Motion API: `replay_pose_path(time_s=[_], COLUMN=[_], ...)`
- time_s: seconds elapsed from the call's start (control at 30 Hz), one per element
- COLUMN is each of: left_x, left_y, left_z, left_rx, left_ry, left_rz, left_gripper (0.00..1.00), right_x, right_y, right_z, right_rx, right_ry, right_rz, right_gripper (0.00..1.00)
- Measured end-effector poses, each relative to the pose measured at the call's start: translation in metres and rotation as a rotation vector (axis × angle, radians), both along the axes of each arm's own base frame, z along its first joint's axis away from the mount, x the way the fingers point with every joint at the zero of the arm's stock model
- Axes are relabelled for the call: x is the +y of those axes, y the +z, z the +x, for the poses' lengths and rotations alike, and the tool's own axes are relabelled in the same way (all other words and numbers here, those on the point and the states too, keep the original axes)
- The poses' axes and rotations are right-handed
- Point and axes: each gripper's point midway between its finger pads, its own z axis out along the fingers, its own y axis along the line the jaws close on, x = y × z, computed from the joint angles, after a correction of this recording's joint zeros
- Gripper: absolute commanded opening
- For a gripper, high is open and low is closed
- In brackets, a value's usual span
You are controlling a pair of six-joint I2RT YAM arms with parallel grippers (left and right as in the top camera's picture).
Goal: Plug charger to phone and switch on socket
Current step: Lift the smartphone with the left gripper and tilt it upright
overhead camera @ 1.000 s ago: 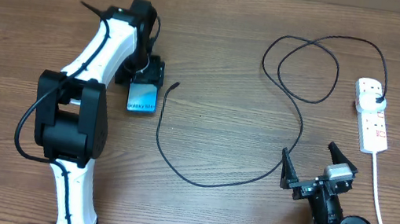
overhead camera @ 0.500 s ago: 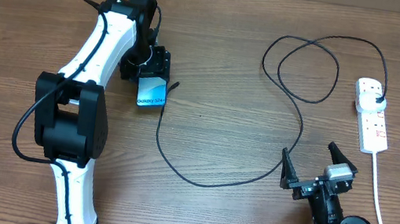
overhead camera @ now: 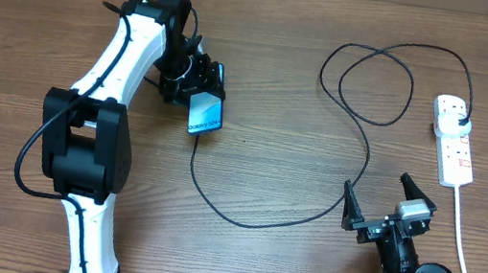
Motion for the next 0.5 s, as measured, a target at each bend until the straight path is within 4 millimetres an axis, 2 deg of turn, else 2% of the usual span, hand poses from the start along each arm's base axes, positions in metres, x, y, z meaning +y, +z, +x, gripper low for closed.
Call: replay_pose_path(time_s=[0.1,0.2,0.27,0.5], left_x=[-0.01,-0.018,-0.022,-0.028], left_y=[0.006,0.011,0.014,0.019], left_z=[-0.002,-0.003,-0.005,-0.014], left_rx=[0.013,0.032,0.061,0.189], left_ry=[0.005,0.018,0.049,0.185], left_rz=[-0.068,-0.123,-0.145,-0.176], left_gripper=[0.59,0.5,0.48,0.49], right_x=[0.0,0.0,0.0,0.0], right_y=[0.0,0.0,0.0,0.0], right_z=[0.0,0.0,0.0,0.0], right_rx=[0.0,0.0,0.0,0.0], right_ry=[0.0,0.0,0.0,0.0], right_rz=[0.0,0.0,0.0,0.0], right_gripper=[1.0,1.0,1.0,1.0])
